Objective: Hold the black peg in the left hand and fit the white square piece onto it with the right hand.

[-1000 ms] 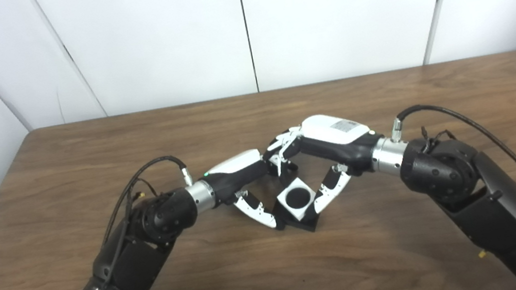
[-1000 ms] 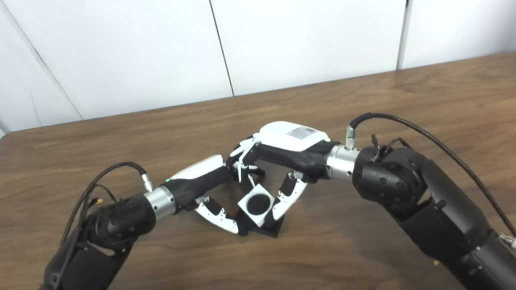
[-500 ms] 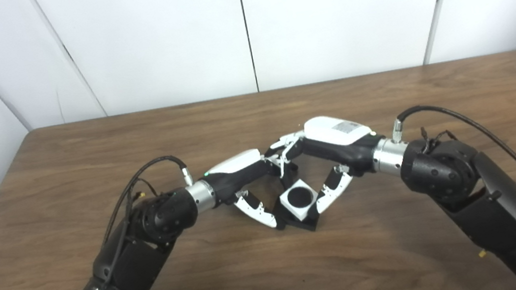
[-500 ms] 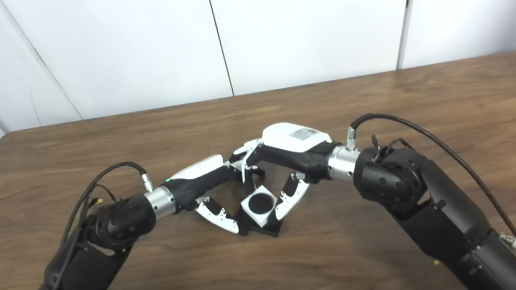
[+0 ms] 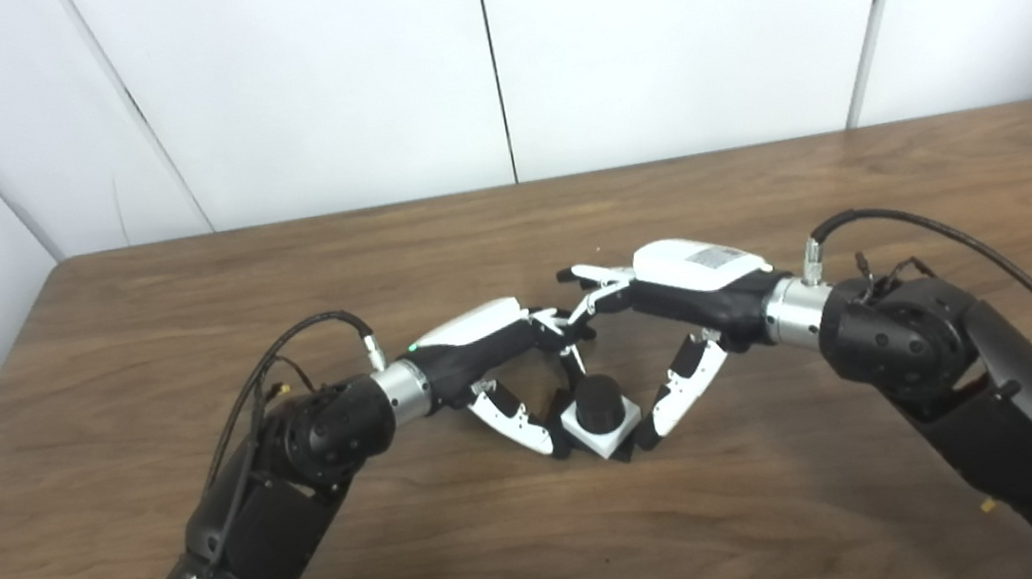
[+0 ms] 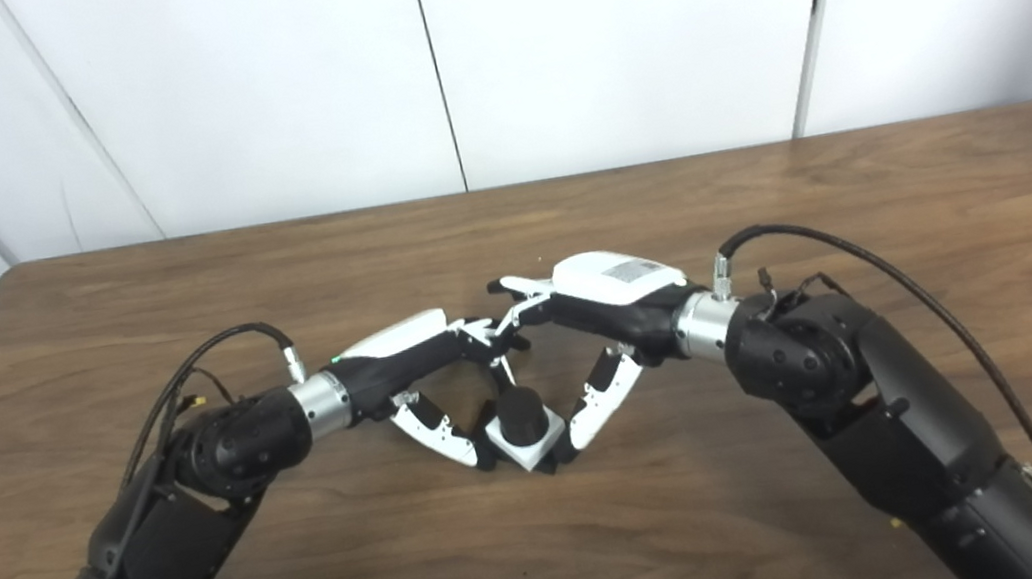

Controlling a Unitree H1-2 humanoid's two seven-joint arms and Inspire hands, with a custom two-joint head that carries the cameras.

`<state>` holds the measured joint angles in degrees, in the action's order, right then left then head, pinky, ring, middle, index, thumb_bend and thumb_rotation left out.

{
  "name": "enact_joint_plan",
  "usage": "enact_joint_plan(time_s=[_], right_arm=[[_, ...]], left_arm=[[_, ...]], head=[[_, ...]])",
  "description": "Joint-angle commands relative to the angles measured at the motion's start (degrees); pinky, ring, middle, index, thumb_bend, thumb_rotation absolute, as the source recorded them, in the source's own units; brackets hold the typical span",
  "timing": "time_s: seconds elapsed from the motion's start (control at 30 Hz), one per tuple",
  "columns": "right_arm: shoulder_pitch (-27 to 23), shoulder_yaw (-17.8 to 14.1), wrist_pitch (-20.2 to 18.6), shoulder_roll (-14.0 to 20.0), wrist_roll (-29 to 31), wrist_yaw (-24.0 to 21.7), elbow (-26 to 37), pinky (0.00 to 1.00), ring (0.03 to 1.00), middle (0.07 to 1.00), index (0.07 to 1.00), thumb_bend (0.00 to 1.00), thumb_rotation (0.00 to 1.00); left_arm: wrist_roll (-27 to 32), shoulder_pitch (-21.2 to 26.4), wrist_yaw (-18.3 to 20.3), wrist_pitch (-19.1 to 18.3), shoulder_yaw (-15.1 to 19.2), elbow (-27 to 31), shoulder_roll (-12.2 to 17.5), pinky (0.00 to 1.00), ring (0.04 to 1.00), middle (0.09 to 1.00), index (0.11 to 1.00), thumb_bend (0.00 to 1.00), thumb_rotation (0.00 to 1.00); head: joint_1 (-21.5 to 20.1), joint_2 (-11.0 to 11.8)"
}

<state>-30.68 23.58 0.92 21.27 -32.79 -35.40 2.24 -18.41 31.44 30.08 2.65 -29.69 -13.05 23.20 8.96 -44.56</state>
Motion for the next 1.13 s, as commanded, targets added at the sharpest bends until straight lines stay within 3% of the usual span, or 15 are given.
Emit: enact_joint_plan(time_s=[0.0,0.27,0.53,0.77,0.93,1.1], right_arm=[[-2.8,-0.8,0.4,0.7,0.4,0.4,1.7,0.91,0.957,1.000,1.000,1.00,0.40],[-3.4,-3.2,-0.4,2.1,1.9,-0.1,2.4,0.92,0.970,0.995,0.990,0.96,0.39],[-4.0,-5.1,-1.6,5.2,1.7,-1.1,4.2,0.89,0.946,0.951,0.894,0.86,0.23],[-3.7,-7.9,-1.4,7.9,5.9,-1.3,3.3,0.83,0.915,0.900,0.821,0.81,0.16],[-1.6,-11.4,-2.0,7.3,7.4,2.7,3.5,0.72,0.852,0.866,0.789,0.82,0.14],[3.8,-17.7,-3.1,3.9,8.2,11.4,5.3,0.67,0.810,0.830,0.769,0.79,0.14]], left_arm=[[0.0,-3.3,6.1,-2.4,-3.3,-2.1,-0.7,1.00,0.991,0.917,0.489,0.52,0.08],[0.0,-3.4,6.0,-1.9,-3.3,-2.6,-0.7,0.98,0.982,0.915,0.489,0.52,0.08],[-0.1,-3.3,5.9,-1.9,-3.3,-3.0,-0.6,1.00,0.988,0.917,0.489,0.52,0.08],[-0.1,-3.3,6.1,-1.7,-3.3,-2.6,-0.3,0.98,0.980,0.920,0.489,0.52,0.08],[0.0,-3.3,6.0,-1.8,-3.2,-2.7,-0.4,0.98,0.982,0.916,0.489,0.52,0.08],[0.1,-3.4,5.7,-1.1,-3.2,-3.4,-0.5,0.98,0.978,0.916,0.489,0.52,0.08]], head=[[-0.1,0.0],[-0.7,0.2],[-1.5,0.6],[-2.1,0.7],[-2.5,0.8],[-2.8,1.0]])
